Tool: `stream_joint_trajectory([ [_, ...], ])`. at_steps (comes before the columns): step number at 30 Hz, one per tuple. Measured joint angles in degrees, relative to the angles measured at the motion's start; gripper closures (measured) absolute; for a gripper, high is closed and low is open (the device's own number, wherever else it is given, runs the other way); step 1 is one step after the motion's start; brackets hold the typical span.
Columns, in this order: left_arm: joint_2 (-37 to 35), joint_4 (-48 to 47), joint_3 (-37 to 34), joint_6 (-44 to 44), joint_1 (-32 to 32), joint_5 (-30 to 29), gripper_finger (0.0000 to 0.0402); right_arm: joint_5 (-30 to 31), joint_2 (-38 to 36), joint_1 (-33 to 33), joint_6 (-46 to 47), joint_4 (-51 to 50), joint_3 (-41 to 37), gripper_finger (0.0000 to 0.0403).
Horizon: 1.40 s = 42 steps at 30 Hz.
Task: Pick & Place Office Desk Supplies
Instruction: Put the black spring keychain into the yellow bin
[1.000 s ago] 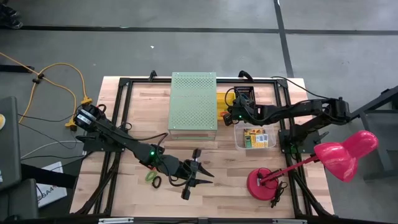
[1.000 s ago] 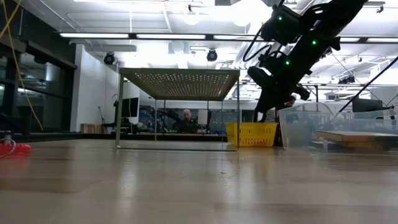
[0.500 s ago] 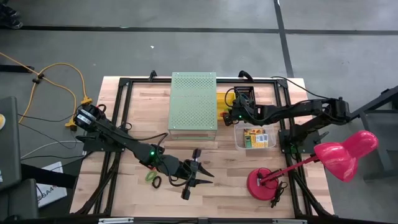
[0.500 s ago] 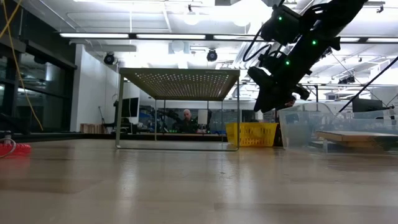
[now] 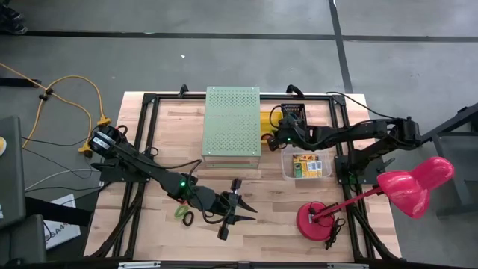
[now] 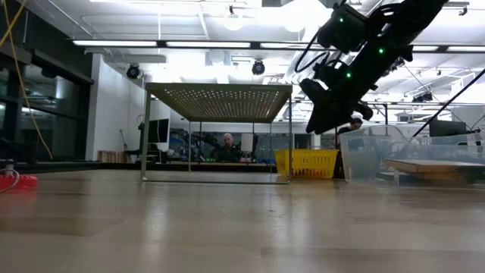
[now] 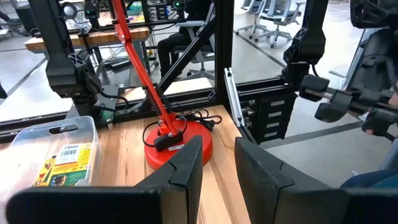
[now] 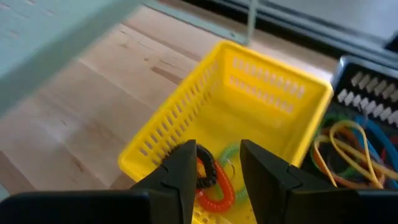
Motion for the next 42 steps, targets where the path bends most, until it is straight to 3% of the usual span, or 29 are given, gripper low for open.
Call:
stream_joint_trajectory([
  [10,-0.8,-0.6,0.0,0.6,-2.1,-0.1,0.0311,-2.4,-10.5,1.0,-7.9,3.9,0.0,0.0292],
  [15,-0.8,-1.9,0.0,0.2,-2.6,-0.2,0.0311,-8.4,-16.7,3.6,-7.9,4.4,0.0,0.0292],
  [20,-1.0,-5.4,0.0,-2.7,-2.9,-0.3,0.0311,-16.5,-18.2,8.9,-8.2,9.3,0.0,0.0292],
  [28,-3.7,-17.2,0.0,-6.0,-6.3,-6.8,0.0311,-18.8,-14.2,19.8,-12.8,18.4,0.0,0.0292],
  [36,-4.9,-31.3,0.0,-19.3,-11.3,-14.0,0.0311,-17.8,-5.6,26.8,-14.7,28.3,0.0,0.0292],
  [39,-4.9,-34.2,-0.2,-25.1,-13.1,-14.2,0.0311,-17.9,-1.3,28.4,-17.5,33.6,0.0,0.0292],
  [42,-4.9,-36.7,-0.3,-29.5,-15.6,-17.8,0.0311,-18.1,2.8,29.7,-18.7,38.6,0.0,0.0292],
])
